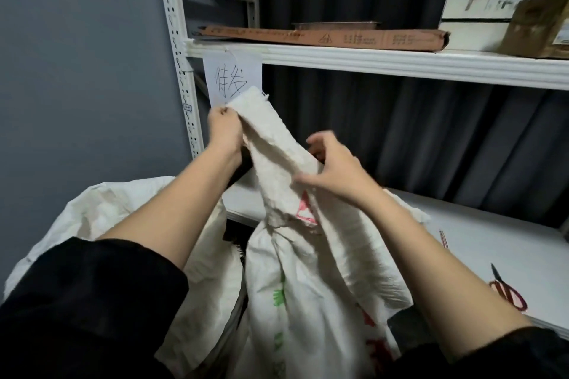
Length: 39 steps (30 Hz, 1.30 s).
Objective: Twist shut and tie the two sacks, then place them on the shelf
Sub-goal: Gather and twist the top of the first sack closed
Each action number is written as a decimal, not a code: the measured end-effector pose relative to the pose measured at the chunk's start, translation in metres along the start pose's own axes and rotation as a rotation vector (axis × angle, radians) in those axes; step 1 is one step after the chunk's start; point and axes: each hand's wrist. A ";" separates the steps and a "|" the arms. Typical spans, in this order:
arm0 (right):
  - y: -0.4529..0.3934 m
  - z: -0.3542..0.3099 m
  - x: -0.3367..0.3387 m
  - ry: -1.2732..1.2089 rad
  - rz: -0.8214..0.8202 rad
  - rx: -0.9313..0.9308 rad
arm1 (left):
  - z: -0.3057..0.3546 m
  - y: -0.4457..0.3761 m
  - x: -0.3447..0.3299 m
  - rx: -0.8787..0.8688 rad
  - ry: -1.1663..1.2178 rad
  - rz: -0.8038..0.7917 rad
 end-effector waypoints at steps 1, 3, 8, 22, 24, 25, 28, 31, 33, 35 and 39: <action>0.008 0.003 -0.007 0.177 0.003 0.018 | 0.009 -0.003 -0.001 -0.028 0.013 -0.003; 0.022 0.015 -0.018 0.376 0.011 0.047 | 0.020 -0.005 -0.002 -0.042 0.070 -0.032; 0.023 0.068 0.008 0.318 -0.241 -0.273 | 0.016 -0.021 0.021 -0.032 0.161 -0.040; -0.028 0.016 0.082 -0.872 0.305 -0.354 | 0.022 0.002 0.001 0.025 0.269 -0.209; -0.037 -0.001 0.096 -0.968 0.281 -0.309 | 0.027 0.007 -0.005 0.026 0.279 -0.240; -0.042 -0.008 0.102 -0.945 0.295 -0.285 | 0.030 0.010 -0.007 0.020 0.273 -0.268; -0.056 -0.018 0.106 -0.391 0.340 -0.207 | 0.042 0.014 -0.009 -0.030 0.203 -0.344; -0.071 -0.007 0.100 0.084 0.374 -0.264 | 0.065 0.013 -0.010 -0.054 0.252 -0.328; -0.077 -0.008 0.089 0.201 0.245 -0.219 | 0.082 0.013 -0.015 -0.060 0.290 -0.372; -0.082 -0.014 0.071 0.033 0.082 -0.114 | 0.094 0.022 -0.020 0.004 0.323 -0.446; -0.077 -0.023 0.043 -0.268 -0.147 0.023 | 0.098 0.034 -0.023 0.120 0.353 -0.534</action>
Point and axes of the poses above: each hand's wrist, its own y-axis away from the middle knuckle, its own x-axis out of the back of the hand, z = x × y, and after that the axes turned 4 degrees about z, right-handed
